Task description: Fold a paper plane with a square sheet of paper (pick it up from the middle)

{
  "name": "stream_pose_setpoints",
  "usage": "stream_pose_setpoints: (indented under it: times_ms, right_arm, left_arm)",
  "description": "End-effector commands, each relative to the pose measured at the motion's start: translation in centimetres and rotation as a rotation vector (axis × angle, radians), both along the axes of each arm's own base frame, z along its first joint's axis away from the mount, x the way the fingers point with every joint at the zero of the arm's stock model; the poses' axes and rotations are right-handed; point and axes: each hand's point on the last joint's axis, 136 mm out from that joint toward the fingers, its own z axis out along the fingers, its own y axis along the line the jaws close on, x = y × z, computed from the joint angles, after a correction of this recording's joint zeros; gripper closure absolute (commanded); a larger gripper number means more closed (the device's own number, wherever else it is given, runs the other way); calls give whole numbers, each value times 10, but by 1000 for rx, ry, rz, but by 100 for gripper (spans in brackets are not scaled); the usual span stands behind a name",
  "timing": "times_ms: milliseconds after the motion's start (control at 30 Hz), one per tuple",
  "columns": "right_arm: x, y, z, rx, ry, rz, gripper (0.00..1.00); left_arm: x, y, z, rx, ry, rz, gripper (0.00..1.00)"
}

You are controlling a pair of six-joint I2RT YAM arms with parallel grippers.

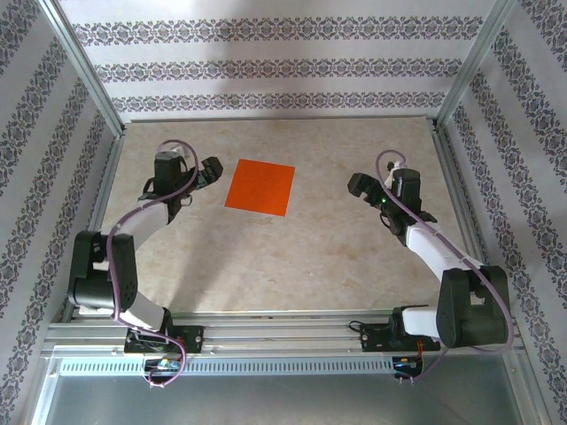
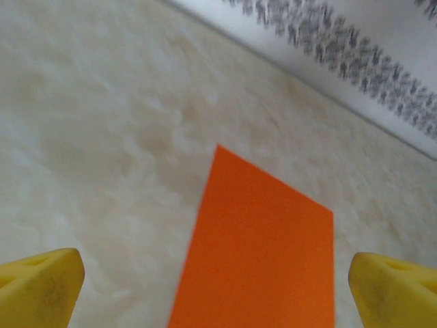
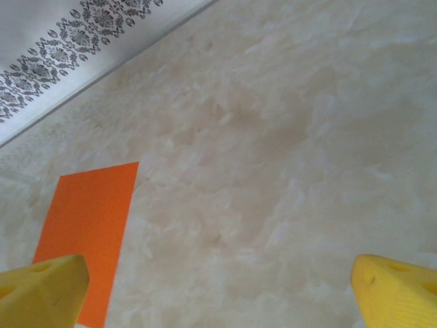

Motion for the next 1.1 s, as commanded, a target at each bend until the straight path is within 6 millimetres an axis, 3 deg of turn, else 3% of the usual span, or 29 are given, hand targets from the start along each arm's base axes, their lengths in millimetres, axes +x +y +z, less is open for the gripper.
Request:
stream_pose_setpoints:
  times_ms: [0, 333, 500, 633, 733, 833, 1067]
  right_arm:
    - [4, 11, 3, 96, 59, 0, 2]
    - [2, 14, -8, 119, 114, -19, 2]
    - [-1, 16, -12, 125, 126, -17, 2]
    - [0, 18, -14, 130, 135, -17, 2]
    - [2, 18, -14, 133, 139, -20, 2]
    - [6, 19, -14, 137, 140, -20, 2]
    - [10, 24, -17, 145, 150, -12, 2]
  left_arm:
    - [1, -50, -9, -137, 123, -103, 0]
    - [25, -127, -77, -31, 410, -213, 5]
    - [26, -145, -100, 43, 498, -243, 6]
    - [16, -148, -113, 112, 559, -258, 7]
    - [0, -146, -123, 154, 615, -268, 8]
    - [-29, -143, -138, 154, 700, -283, 10]
    - [-123, -139, -154, 155, 854, -319, 11]
